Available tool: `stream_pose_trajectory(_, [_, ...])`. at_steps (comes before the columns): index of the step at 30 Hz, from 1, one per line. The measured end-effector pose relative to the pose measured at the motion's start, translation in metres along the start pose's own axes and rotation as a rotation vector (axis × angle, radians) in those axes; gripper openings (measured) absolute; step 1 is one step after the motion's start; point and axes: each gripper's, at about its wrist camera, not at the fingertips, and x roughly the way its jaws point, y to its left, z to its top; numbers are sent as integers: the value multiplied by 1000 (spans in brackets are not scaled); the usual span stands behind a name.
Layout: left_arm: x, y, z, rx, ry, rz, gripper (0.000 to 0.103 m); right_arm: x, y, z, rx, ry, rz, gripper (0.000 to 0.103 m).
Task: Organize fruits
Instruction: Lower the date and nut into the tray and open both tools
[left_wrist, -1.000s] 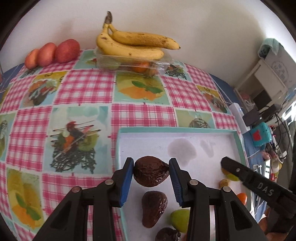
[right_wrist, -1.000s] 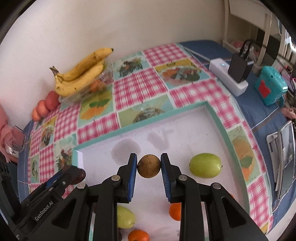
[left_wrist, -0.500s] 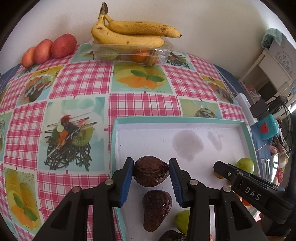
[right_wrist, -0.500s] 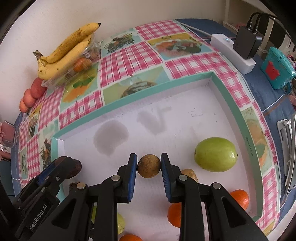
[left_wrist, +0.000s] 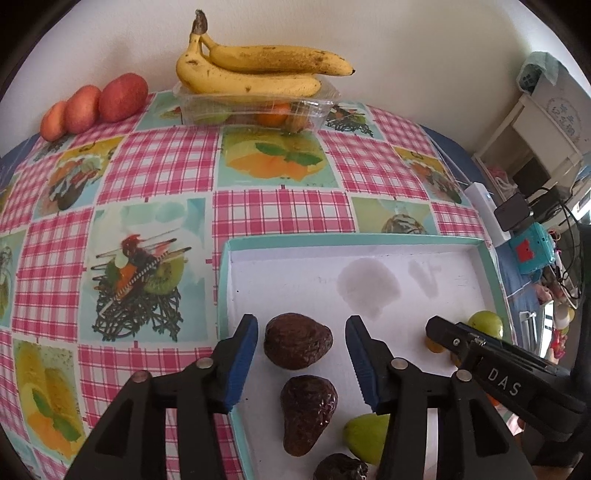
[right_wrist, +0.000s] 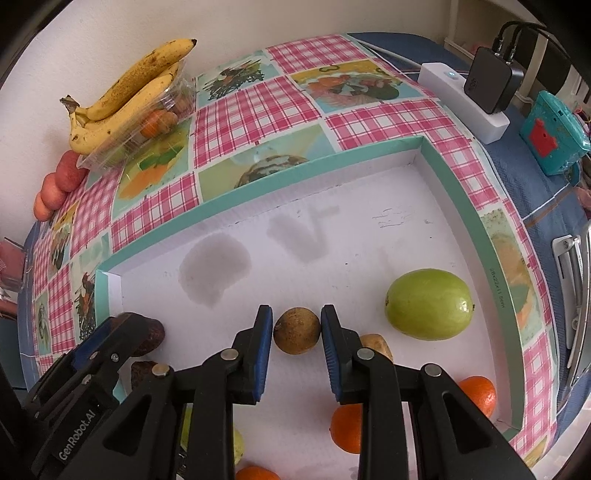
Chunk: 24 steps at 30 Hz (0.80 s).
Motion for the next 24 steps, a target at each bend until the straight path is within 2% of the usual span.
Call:
stream_pose_trajectory(6, [-21, 11, 5, -30, -26, 16, 56, -13, 0, 1, -3, -35, -4, 36])
stream_pose_trajectory(8, [-27, 18, 4, -48, -34, 34, 73, -16, 2, 1, -11, -42, -5, 37])
stream_pose_trajectory(11, [-32, 33, 3, -80, -34, 71, 82, -20, 7, -2, -35, -45, -3, 59])
stream_pose_trajectory(13, [-34, 46, 1, -101, -39, 112, 87, -23, 12, -5, -52, -48, 0, 60])
stream_pose_trajectory(15, [-36, 57, -1, -115, -46, 151, 95, -24, 17, -7, -65, -52, -2, 69])
stream_pose_trajectory(17, [-41, 72, -4, -137, -59, 188, 101, -24, 21, -9, -76, -56, -2, 71])
stream_pose_trajectory(20, [-50, 87, -9, -168, -90, 221, 103, -26, 29, -14, -94, -61, 10, 71])
stream_pose_trajectory(23, [-56, 95, -16, -168, -106, 252, 103, -31, 39, -21, -121, -70, 26, 88])
stream_pose_trajectory(24, [-57, 96, -20, -164, -108, 260, 103, -32, 42, -23, -128, -76, 32, 88])
